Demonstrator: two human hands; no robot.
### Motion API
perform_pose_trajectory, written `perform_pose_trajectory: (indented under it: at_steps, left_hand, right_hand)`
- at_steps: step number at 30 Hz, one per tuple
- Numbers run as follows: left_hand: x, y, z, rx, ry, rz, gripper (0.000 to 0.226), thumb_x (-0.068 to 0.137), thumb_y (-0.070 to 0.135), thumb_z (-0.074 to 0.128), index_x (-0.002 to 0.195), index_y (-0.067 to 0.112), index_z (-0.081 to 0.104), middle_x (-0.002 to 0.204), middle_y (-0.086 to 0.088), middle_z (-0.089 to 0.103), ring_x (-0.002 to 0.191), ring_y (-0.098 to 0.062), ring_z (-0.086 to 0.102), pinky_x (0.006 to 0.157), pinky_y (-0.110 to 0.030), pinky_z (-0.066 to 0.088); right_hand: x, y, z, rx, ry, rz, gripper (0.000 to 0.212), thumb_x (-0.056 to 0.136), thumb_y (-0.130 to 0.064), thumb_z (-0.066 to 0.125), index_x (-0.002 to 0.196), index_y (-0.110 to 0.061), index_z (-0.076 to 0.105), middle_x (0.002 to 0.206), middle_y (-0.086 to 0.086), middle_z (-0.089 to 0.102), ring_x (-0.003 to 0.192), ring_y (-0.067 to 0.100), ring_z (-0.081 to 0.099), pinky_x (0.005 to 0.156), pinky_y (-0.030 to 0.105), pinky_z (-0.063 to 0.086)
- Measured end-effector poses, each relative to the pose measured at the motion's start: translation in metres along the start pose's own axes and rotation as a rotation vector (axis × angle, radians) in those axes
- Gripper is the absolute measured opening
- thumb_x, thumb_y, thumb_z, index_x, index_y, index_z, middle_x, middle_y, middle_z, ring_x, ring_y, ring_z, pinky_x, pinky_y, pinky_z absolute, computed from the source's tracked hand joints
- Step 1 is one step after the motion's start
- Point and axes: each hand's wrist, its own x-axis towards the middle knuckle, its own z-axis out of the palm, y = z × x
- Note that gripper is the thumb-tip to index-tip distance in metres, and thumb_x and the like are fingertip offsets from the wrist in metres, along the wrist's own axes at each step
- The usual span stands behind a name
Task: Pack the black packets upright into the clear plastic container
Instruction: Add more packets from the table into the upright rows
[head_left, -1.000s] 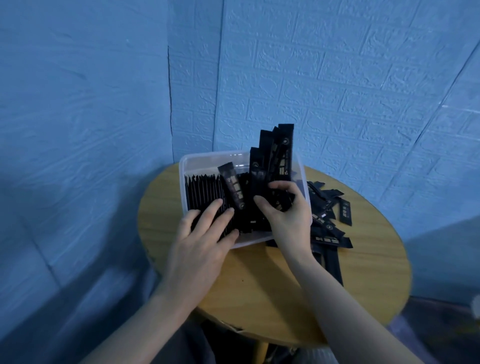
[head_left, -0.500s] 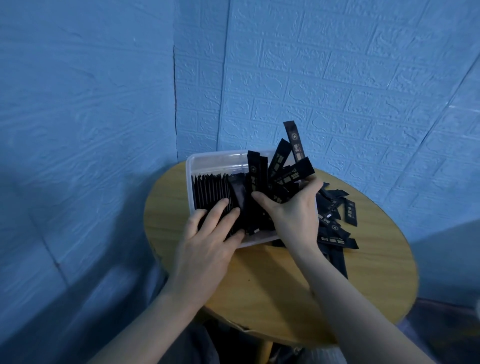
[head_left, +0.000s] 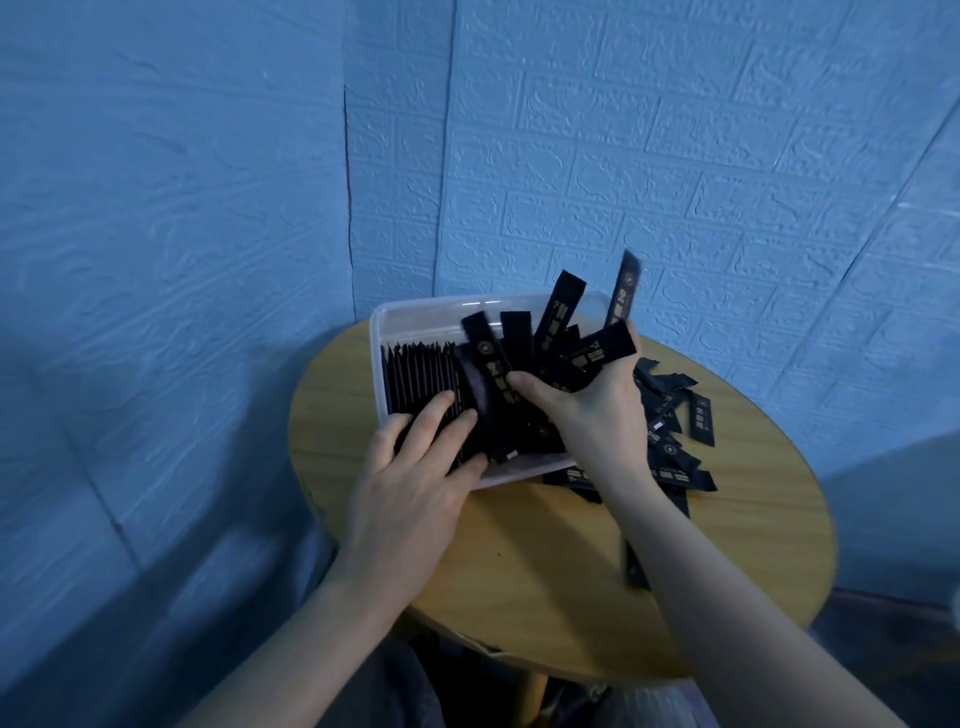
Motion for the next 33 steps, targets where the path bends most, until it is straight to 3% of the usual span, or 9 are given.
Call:
perform_pose_trajectory:
  at_steps: [3, 10, 16, 21, 23, 24, 27, 31, 33]
  left_hand:
    - [0.0, -0.001, 0.001, 0.003, 0.009, -0.026, 0.024, 0.075, 0.015, 0.081, 0.098, 0.022, 0.077, 0.127, -0.006, 0.065, 0.129, -0.03, 0.049, 0.101, -0.044, 0.031]
    - [0.004, -0.003, 0.001, 0.007, 0.01, -0.024, 0.022, 0.074, 0.014, 0.08, 0.094, 0.022, 0.077, 0.125, -0.006, 0.066, 0.129, -0.031, 0.05, 0.1, -0.044, 0.031]
    - [0.003, -0.002, 0.001, -0.003, 0.012, -0.032, 0.021, 0.075, 0.015, 0.08, 0.095, 0.023, 0.077, 0.124, -0.005, 0.066, 0.128, -0.031, 0.051, 0.1, -0.043, 0.03]
    - [0.003, -0.002, 0.001, 0.003, 0.0, -0.036, 0.025, 0.074, 0.015, 0.08, 0.097, 0.024, 0.077, 0.123, -0.003, 0.066, 0.129, -0.03, 0.051, 0.101, -0.043, 0.03]
    - [0.003, -0.001, 0.0, -0.001, -0.006, -0.037, 0.026, 0.074, 0.015, 0.08, 0.098, 0.025, 0.077, 0.124, -0.003, 0.066, 0.129, -0.03, 0.051, 0.101, -0.043, 0.03]
    - [0.003, -0.001, 0.0, -0.005, -0.013, -0.039, 0.027, 0.073, 0.015, 0.081, 0.098, 0.025, 0.077, 0.125, -0.003, 0.066, 0.129, -0.03, 0.051, 0.101, -0.043, 0.03]
    - [0.003, -0.002, 0.0, -0.009, -0.034, -0.048, 0.027, 0.071, 0.015, 0.083, 0.096, 0.025, 0.077, 0.126, -0.003, 0.066, 0.129, -0.03, 0.051, 0.1, -0.043, 0.03]
    - [0.003, -0.002, 0.0, -0.013, -0.027, -0.056, 0.026, 0.071, 0.016, 0.083, 0.095, 0.025, 0.078, 0.125, -0.003, 0.066, 0.128, -0.029, 0.051, 0.1, -0.043, 0.03]
    - [0.003, -0.002, 0.0, -0.022, -0.017, -0.058, 0.025, 0.072, 0.016, 0.082, 0.095, 0.025, 0.077, 0.125, -0.003, 0.066, 0.128, -0.029, 0.051, 0.1, -0.043, 0.03]
  right_hand:
    - [0.003, 0.0, -0.003, -0.063, -0.027, 0.013, 0.099, 0.066, -0.057, 0.08, 0.141, -0.015, 0.031, 0.109, -0.006, 0.062, 0.102, 0.02, 0.063, 0.08, 0.037, 0.051]
    - [-0.008, 0.0, 0.007, -0.155, -0.033, -0.122, 0.068, 0.073, -0.063, 0.071, 0.117, -0.019, 0.043, 0.098, -0.003, 0.067, 0.089, 0.023, 0.065, 0.071, 0.038, 0.052]
    - [0.004, -0.004, 0.009, 0.002, -0.139, -0.247, 0.086, 0.059, -0.061, 0.079, 0.124, -0.014, 0.048, 0.117, -0.004, 0.043, 0.114, 0.016, 0.046, 0.092, 0.03, 0.044]
    - [0.008, -0.001, 0.018, 0.026, -0.251, -0.342, 0.108, 0.059, -0.051, 0.084, 0.146, -0.023, 0.025, 0.137, -0.007, 0.045, 0.13, 0.017, 0.041, 0.106, 0.054, 0.036]
    - [0.006, 0.0, 0.02, 0.09, -0.269, -0.331, 0.115, 0.066, -0.031, 0.087, 0.151, -0.026, 0.011, 0.143, -0.021, 0.037, 0.135, 0.003, 0.034, 0.113, 0.045, 0.031]
    - [0.004, 0.001, 0.02, 0.138, -0.268, -0.323, 0.116, 0.068, -0.022, 0.087, 0.152, -0.024, 0.008, 0.137, -0.035, 0.033, 0.131, -0.011, 0.033, 0.113, 0.031, 0.031]
    - [0.002, 0.011, 0.023, 0.284, -0.232, -0.298, 0.109, 0.072, -0.001, 0.082, 0.151, -0.01, 0.008, 0.121, -0.043, 0.027, 0.112, -0.037, 0.025, 0.094, -0.004, 0.026]
    - [0.003, 0.01, 0.024, 0.387, -0.222, -0.256, 0.105, 0.072, -0.002, 0.082, 0.151, -0.014, 0.014, 0.125, -0.039, 0.043, 0.124, -0.007, 0.046, 0.108, 0.018, 0.037]
    - [0.004, 0.01, 0.024, 0.389, -0.236, -0.265, 0.093, 0.073, 0.004, 0.079, 0.147, -0.002, 0.023, 0.109, -0.055, 0.043, 0.109, -0.017, 0.051, 0.099, 0.01, 0.04]
